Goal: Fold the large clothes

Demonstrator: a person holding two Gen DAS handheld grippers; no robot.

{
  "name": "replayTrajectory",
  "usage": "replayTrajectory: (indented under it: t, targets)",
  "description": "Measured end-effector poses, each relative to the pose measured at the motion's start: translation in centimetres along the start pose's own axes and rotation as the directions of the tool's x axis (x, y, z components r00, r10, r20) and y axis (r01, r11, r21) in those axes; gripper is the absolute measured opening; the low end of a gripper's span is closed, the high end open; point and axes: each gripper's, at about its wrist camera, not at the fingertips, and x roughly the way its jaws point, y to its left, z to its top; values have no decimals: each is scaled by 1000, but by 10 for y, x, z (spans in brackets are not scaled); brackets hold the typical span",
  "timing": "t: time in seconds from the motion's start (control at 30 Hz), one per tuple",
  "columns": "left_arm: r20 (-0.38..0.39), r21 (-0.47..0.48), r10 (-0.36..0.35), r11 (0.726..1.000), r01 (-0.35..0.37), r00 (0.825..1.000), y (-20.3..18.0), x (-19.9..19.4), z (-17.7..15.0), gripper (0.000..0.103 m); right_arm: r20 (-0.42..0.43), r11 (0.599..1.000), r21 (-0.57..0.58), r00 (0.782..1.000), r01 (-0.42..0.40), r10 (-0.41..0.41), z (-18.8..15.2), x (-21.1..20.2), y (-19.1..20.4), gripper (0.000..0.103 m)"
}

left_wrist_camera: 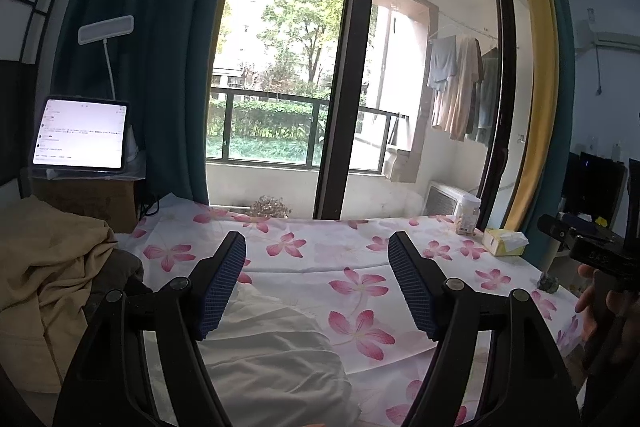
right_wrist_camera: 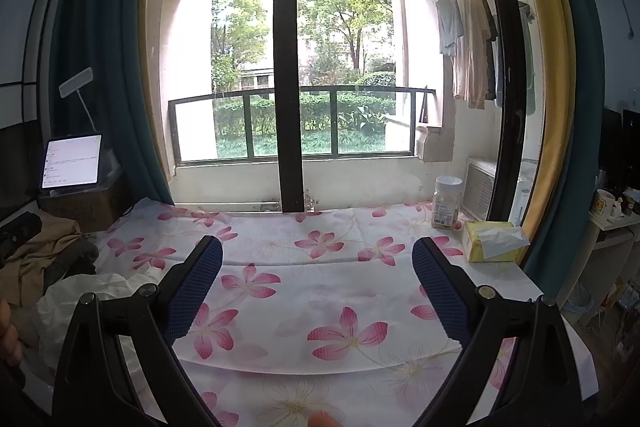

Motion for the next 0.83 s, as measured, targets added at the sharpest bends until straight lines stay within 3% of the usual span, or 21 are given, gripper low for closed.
replayTrajectory:
  t: [0.83]
  targets:
    - [-10,11,-9,1000,9,1000,-5,3,0,77,-13,1000,1,1000,-1,1,-1,4,-2,95]
